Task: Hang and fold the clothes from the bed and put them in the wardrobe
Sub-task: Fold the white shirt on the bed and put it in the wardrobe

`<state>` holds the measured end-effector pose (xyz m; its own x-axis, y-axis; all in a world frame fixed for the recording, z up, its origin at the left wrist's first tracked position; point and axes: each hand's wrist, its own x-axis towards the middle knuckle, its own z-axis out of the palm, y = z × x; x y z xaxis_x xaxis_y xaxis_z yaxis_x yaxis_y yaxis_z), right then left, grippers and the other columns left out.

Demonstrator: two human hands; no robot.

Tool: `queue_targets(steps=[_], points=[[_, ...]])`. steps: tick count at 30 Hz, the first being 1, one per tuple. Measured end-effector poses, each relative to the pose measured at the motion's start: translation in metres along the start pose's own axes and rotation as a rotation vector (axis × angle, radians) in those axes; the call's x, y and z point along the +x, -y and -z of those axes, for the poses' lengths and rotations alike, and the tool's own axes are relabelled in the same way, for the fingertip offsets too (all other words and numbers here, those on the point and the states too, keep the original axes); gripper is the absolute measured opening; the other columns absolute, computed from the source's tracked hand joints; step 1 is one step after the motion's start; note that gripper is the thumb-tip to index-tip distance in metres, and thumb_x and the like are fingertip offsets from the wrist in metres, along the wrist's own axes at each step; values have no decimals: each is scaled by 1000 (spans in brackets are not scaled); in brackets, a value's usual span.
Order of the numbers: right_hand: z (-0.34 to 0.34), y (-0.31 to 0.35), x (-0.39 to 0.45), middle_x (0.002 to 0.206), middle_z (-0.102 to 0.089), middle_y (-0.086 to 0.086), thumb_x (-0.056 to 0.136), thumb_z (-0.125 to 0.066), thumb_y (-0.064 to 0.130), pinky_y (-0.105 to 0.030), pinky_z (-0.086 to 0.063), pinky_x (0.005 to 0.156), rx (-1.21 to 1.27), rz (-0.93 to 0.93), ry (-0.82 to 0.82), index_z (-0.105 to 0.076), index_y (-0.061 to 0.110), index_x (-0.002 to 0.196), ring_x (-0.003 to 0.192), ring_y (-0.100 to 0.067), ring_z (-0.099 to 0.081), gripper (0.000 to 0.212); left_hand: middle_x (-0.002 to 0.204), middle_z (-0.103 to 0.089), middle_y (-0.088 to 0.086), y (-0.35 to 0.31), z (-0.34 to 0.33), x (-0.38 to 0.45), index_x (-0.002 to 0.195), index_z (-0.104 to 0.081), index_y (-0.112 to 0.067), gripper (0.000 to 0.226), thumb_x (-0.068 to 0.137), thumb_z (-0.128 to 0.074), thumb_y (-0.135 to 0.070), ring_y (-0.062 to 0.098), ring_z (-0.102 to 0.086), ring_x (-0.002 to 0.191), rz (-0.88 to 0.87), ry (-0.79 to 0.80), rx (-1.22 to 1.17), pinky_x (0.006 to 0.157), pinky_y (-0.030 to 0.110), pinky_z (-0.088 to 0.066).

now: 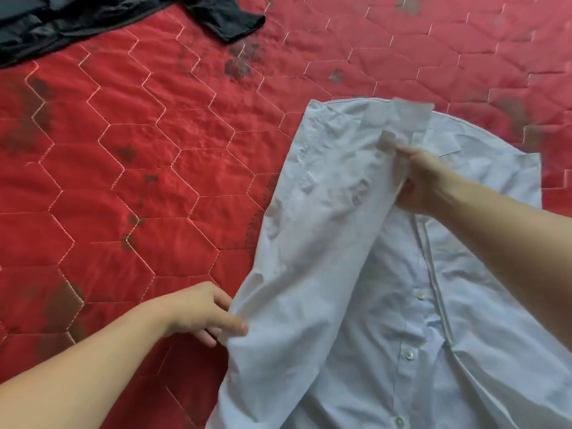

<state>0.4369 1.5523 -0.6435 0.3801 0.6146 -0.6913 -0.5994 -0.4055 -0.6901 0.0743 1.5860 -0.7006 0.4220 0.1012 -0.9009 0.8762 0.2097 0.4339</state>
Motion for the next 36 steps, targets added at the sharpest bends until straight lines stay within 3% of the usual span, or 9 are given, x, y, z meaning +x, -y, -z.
queue_targets(steps=[5, 9, 12, 17, 20, 25, 30, 33, 36], points=[[17, -45, 8, 83, -66, -9, 92, -55, 11, -31, -51, 50, -352, -161, -234, -61, 16, 111, 58, -23, -62, 21, 87, -77, 0, 5, -4, 1, 89, -79, -24, 28, 69, -82, -43, 8, -72, 77, -16, -39, -99, 63, 23, -54], [18, -34, 16, 78, -70, -5, 94, -57, 16, -35, -56, 59, -151, -54, -318, -65, 13, 95, 60, -18, -68, 8, 87, -77, 4, 7, -2, 6, 82, -77, -19, 30, 67, -83, -44, 14, -73, 76, 3, -49, -142, 61, 24, -55], [24, -28, 14, 79, -75, -5, 91, -63, 24, -33, -56, 50, 38, -11, -367, -67, 14, 94, 61, -17, -71, 11, 82, -76, 3, 8, 0, 8, 75, -76, -18, 31, 61, -85, -45, 11, -71, 73, 6, -39, -158, 62, 25, -55], [28, -75, -23, 93, -76, -6, 91, -57, 50, -32, -57, 55, 0, -176, -137, -66, 18, 112, 76, -23, -74, 40, 75, -72, 3, 5, 2, 4, 68, -74, -22, 34, 51, -91, -46, 10, -67, 68, -16, -23, -185, 64, 27, -57], [14, -132, -76, 85, -77, -5, 81, -71, 47, -35, -56, 55, -140, -165, -205, -68, 15, 103, 73, -24, -74, 39, 77, -74, 5, 2, 2, 1, 64, -72, -23, 27, 54, -87, -44, 14, -71, 72, -27, -49, -210, 64, 29, -57], [-34, -231, -181, 64, -71, 3, 69, -78, 54, -20, -42, 44, -424, -293, 129, -74, 16, 80, 50, -9, -61, 40, 78, -74, 10, 4, 1, 1, 66, -72, -19, 23, 58, -85, -37, 19, -73, 73, -34, -96, -221, 63, 29, -58], [-73, -282, -211, 66, -72, 1, 74, -69, 30, -23, -50, 56, -648, -197, 30, -69, 12, 75, 60, -9, -66, 18, 75, -71, 10, 10, -9, 1, 72, -70, -12, 19, 77, -80, -27, 18, -70, 67, -111, -254, -277, 57, 27, -57], [-71, -290, -212, 64, -71, 1, 78, -67, 16, -31, -52, 56, -511, -219, 101, -68, 11, 80, 58, -16, -66, 6, 69, -65, 9, 13, -20, 3, 63, -64, -13, 27, 79, -80, -27, 17, -62, 61, -186, -460, -382, 54, 24, -55], [-55, -299, -222, 55, -61, 3, 85, -62, 8, -21, -43, 50, -375, -225, 212, -68, 7, 84, 52, -10, -57, 6, 54, -61, 0, 15, -33, 2, 58, -60, -15, 31, 79, -81, -24, 10, -56, 49, -273, -633, -457, 48, 22, -53]])
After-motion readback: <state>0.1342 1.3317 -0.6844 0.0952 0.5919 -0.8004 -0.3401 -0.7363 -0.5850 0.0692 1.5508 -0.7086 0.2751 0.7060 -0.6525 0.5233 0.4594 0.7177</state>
